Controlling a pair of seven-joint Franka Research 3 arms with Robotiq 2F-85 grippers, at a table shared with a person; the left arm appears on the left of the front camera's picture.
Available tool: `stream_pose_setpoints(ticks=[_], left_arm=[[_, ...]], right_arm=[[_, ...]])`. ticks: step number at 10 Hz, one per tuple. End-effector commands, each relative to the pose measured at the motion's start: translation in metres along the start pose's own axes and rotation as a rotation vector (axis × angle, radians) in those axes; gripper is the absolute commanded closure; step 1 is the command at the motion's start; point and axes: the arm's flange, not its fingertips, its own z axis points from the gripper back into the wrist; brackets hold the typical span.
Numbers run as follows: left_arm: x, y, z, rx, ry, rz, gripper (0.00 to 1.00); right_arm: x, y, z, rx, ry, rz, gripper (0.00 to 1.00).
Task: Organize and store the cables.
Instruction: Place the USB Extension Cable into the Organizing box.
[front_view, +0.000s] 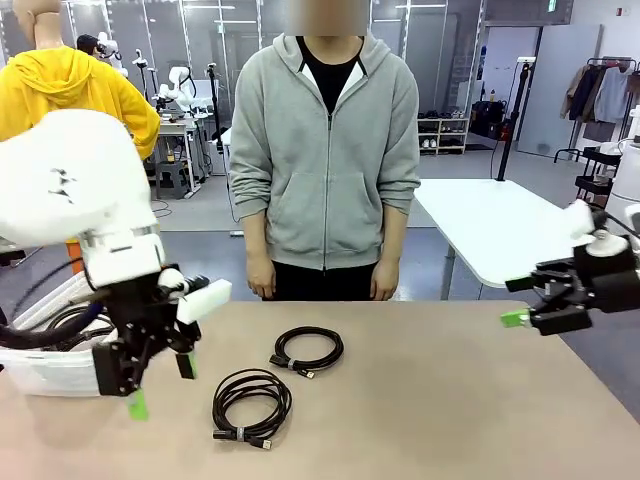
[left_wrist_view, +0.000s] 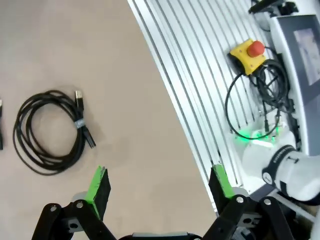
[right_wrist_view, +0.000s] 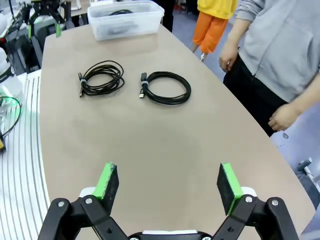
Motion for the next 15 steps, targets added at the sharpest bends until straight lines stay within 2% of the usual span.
stream_pose_setpoints(ticks=[1,3,4,5,6,12,13,14,15], left_arm=[[0.008,0.011,-0.015,0.047,-0.017,0.066,0.00],[0.007,0.022,-0.028,0.165,-0.011,0.085,0.00],[0.001,0.023,-0.033,0.137,-0.051,0.068,0.00],[0.007,0.019,-0.018,0.088,-0.006,0.066,0.00],[0.007,0.019,-0.018,0.088,-0.006,0.066,0.00],[0.005,0.021,-0.022,0.101,-0.016,0.074,0.00],[0.013,0.031,-0.038,0.123,0.028,0.163,0.00],[0.022,0.037,-0.050,0.139,0.035,0.171,0.00],[0.028,0.042,-0.061,0.151,0.157,0.256,0.00]], right_arm=[[-0.088,0.136,0.016,-0.009,-0.086,0.020,0.00],[-0.105,0.139,0.017,0.021,-0.155,0.080,0.00],[-0.111,0.141,0.017,0.006,-0.177,0.064,0.00],[-0.117,0.143,0.017,-0.020,-0.225,0.052,0.00],[-0.072,-0.006,0.043,0.020,-0.135,0.050,0.00],[-0.072,-0.006,0.043,0.020,-0.135,0.050,0.00],[-0.072,-0.006,0.043,0.020,-0.135,0.050,0.00],[-0.072,-0.006,0.043,0.020,-0.135,0.050,0.00],[-0.072,-0.006,0.043,0.020,-0.135,0.050,0.00]])
